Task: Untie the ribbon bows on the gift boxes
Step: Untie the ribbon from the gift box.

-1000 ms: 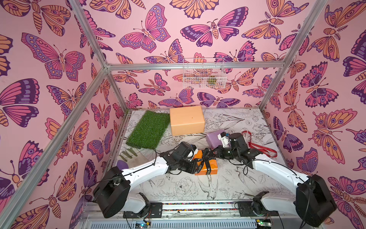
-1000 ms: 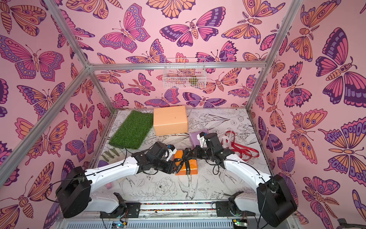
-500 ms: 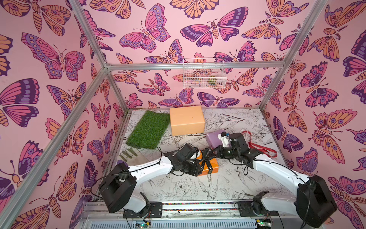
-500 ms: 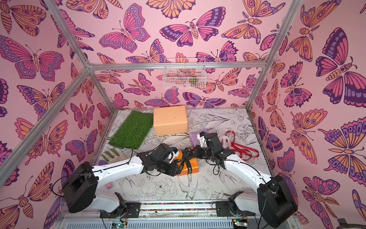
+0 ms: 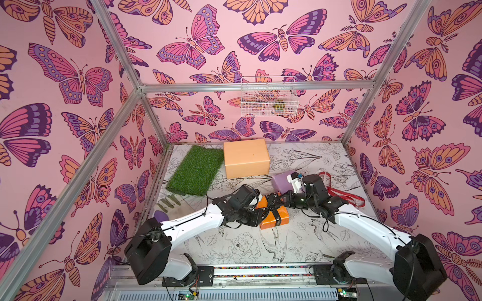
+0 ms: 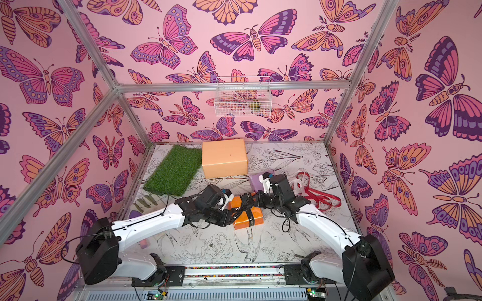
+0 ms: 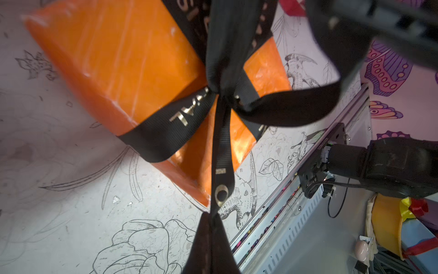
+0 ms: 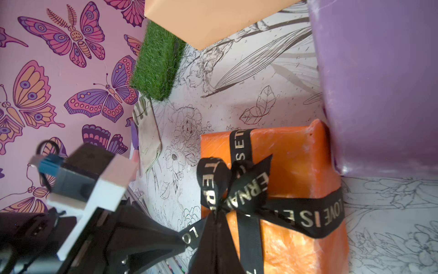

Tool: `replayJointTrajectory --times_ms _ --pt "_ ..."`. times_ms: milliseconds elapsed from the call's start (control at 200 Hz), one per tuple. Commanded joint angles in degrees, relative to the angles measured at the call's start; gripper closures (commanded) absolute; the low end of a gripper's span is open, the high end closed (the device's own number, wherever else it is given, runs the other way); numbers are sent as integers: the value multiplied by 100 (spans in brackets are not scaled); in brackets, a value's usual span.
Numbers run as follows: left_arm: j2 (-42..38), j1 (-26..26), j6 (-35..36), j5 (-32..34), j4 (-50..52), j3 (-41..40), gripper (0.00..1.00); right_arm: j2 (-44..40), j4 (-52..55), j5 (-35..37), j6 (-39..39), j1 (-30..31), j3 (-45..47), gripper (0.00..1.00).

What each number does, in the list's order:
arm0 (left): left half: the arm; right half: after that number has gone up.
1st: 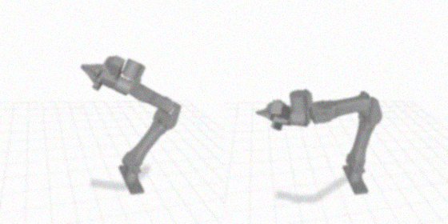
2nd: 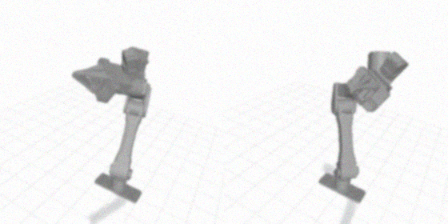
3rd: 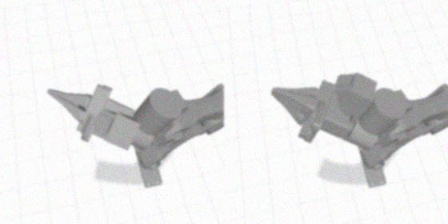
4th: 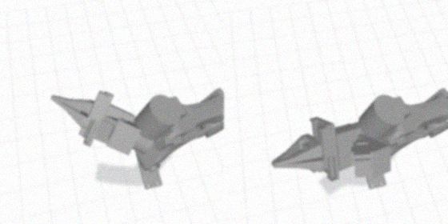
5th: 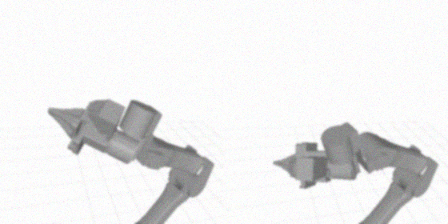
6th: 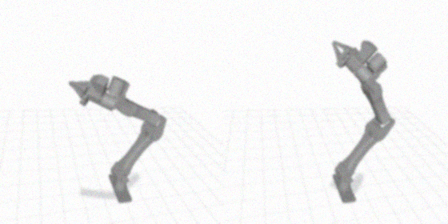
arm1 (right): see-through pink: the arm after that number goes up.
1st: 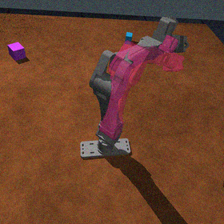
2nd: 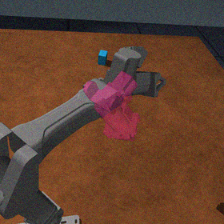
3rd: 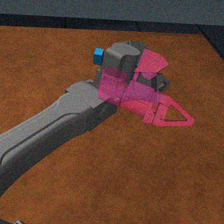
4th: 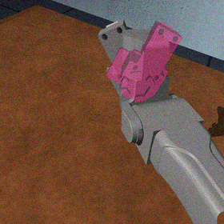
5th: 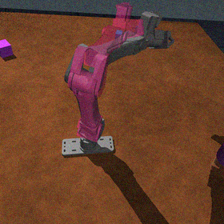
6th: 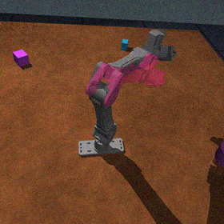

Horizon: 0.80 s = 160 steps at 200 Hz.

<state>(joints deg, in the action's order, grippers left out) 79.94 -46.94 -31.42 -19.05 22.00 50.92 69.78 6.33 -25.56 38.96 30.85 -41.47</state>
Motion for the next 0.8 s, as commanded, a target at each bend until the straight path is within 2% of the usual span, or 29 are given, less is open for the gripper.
replayJointTrajectory --times_ms 0,205,305,431,476,566,651,711,796 --pt "-34 328 164 208 196 18 100 165 -92 20 -165 460 -373 100" --pt "123 729 322 256 -121 24 100 874 354 196 -695 1395 -1140 98" --pt "201 830 383 244 -179 2 100 1072 676 209 -940 1526 -1361 77" --pt "221 875 367 166 -261 -67 100 820 1040 679 -1043 1498 -1400 49" --pt "216 879 358 143 -276 -80 100 679 1276 904 -1087 1457 -1457 44" --pt "215 873 379 139 -293 -98 100 310 1684 1497 -1011 1307 -1441 44" --pt "221 877 382 125 -303 -108 100 -73 1850 1993 -817 971 -1207 54" --pt "236 878 374 96 -311 -113 100 -279 1813 1959 -686 644 -989 59" --pt "270 875 368 4 -320 -92 100 -478 1629 1566 -410 129 -664 61"
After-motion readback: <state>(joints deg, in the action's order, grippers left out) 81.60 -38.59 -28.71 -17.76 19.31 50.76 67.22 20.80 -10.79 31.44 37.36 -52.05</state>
